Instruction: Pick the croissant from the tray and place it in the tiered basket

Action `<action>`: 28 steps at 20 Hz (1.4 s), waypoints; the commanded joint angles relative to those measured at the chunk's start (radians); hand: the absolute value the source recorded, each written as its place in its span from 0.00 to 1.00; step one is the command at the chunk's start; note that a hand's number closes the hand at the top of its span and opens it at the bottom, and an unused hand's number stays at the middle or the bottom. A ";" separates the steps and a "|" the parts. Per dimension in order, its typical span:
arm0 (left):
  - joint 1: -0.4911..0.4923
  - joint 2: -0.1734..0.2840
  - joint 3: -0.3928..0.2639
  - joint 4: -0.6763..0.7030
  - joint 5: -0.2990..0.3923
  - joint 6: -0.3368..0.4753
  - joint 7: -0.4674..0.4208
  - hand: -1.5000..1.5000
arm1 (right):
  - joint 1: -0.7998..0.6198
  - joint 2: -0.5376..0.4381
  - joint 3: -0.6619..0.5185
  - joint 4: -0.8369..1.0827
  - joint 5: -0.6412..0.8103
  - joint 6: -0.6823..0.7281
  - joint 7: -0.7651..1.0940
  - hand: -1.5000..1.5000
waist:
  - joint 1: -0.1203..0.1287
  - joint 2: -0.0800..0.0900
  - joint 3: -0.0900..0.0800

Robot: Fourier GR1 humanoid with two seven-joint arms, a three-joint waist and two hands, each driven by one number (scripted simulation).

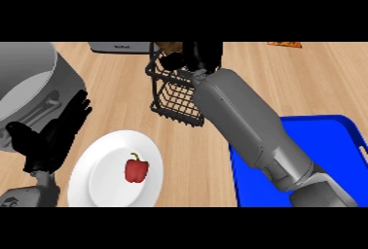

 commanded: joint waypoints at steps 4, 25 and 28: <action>0.020 -0.003 0.007 -0.010 -0.005 -0.002 -0.005 0.50 | -0.013 0.011 -0.048 0.067 -0.139 -0.113 -0.079 0.00 | 0.004 0.022 0.000; 0.045 -0.008 0.034 -0.041 0.006 0.003 0.027 0.50 | 0.301 -0.191 -0.319 -0.500 -0.406 -0.239 -0.140 0.00 | -0.050 0.007 0.001; 0.073 0.002 0.054 -0.018 0.008 -0.013 -0.020 0.50 | 0.396 -0.283 -0.364 -0.639 -0.439 -0.177 -0.110 0.00 | -0.051 0.008 0.001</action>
